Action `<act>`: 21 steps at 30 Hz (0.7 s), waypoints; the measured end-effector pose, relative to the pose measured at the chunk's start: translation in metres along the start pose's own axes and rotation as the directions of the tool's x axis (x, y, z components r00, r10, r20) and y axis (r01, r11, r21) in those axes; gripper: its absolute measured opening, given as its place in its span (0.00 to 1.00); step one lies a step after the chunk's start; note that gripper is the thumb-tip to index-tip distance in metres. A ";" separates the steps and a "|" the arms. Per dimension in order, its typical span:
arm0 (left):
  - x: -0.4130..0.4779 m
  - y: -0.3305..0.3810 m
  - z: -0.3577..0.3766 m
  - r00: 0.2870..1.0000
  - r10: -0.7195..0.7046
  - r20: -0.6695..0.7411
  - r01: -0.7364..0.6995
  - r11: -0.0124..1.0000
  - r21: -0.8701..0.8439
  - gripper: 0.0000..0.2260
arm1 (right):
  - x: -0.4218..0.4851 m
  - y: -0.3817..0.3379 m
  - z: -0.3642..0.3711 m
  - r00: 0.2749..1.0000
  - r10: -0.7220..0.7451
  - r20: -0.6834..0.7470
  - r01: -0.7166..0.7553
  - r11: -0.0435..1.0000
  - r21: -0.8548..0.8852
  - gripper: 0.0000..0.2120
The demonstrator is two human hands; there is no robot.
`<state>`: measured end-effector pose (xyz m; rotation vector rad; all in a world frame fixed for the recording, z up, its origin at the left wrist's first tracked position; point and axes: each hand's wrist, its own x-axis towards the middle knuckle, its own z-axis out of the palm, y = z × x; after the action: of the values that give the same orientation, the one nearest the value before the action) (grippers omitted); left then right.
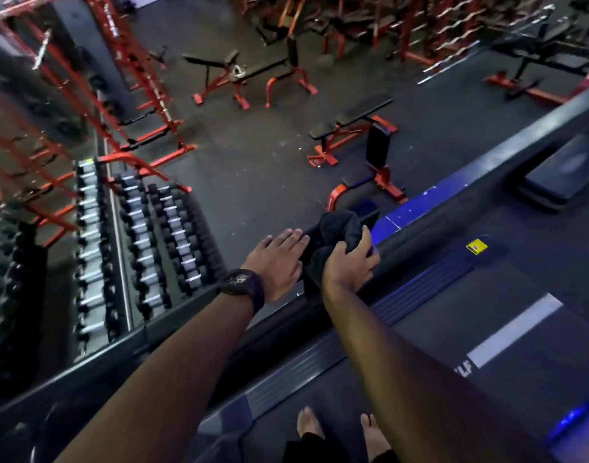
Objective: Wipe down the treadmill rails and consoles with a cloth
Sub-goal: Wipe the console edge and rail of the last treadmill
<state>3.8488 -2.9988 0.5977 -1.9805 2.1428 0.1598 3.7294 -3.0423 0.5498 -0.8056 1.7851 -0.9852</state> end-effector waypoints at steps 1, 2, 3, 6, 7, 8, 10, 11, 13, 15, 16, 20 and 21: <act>0.011 0.002 -0.002 1.000 0.028 0.011 -0.029 1.000 0.004 0.26 | 0.006 -0.001 0.000 0.999 0.029 -0.014 -0.029 0.999 0.022 0.28; 0.027 0.004 -0.005 0.997 0.068 0.022 -0.068 0.998 0.011 0.26 | 0.016 -0.002 0.001 0.997 0.060 -0.045 -0.058 0.997 0.050 0.27; 0.041 0.005 -0.008 0.995 0.095 0.023 -0.095 0.995 0.007 0.26 | 0.024 -0.004 0.003 0.994 0.086 -0.071 -0.080 0.993 0.082 0.27; 0.076 0.009 -0.012 0.987 0.159 0.029 -0.158 0.987 -0.020 0.25 | 0.043 -0.010 0.009 0.970 0.189 -0.153 -0.159 0.969 0.191 0.25; 0.083 0.010 -0.012 0.983 0.182 0.036 -0.182 0.983 -0.022 0.25 | 0.047 -0.013 0.011 0.956 0.236 -0.177 -0.193 0.954 0.227 0.25; 0.089 0.010 -0.011 0.978 0.205 0.041 -0.204 0.979 -0.019 0.25 | 0.050 -0.016 0.012 0.939 0.278 -0.201 -0.225 0.941 0.252 0.24; 0.105 0.008 -0.011 0.964 0.262 0.043 -0.262 0.965 -0.019 0.25 | 0.055 -0.019 0.010 0.898 0.336 -0.284 -0.263 0.927 0.267 0.23; 0.112 0.008 -0.011 0.959 0.280 0.033 -0.279 0.960 -0.021 0.25 | 0.058 -0.020 0.009 0.884 0.340 -0.322 -0.264 0.930 0.256 0.23; 0.124 0.009 -0.013 0.946 0.323 0.010 -0.322 0.946 -0.039 0.25 | 0.065 -0.019 0.007 0.878 0.326 -0.350 -0.252 0.937 0.243 0.22; 0.134 0.011 -0.012 0.930 0.368 0.001 -0.367 0.928 -0.061 0.25 | 0.069 -0.020 0.013 0.912 0.260 -0.319 -0.194 0.955 0.224 0.23; 0.139 0.013 -0.010 0.922 0.388 -0.001 -0.387 0.920 -0.068 0.25 | 0.070 -0.021 0.016 0.931 0.218 -0.294 -0.154 0.962 0.227 0.23; 0.145 0.012 -0.001 0.907 0.420 -0.032 -0.421 0.898 -0.130 0.26 | 0.060 -0.012 0.022 0.970 0.091 -0.223 -0.029 0.964 0.266 0.23; 0.144 0.010 0.002 0.909 0.415 -0.041 -0.416 0.895 -0.159 0.26 | 0.056 -0.009 0.023 0.976 0.046 -0.214 0.006 0.972 0.236 0.24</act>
<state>3.8291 -3.1373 0.5616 -1.5632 2.6064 0.4118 3.7314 -3.0997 0.5293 -0.5456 1.8118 -1.2854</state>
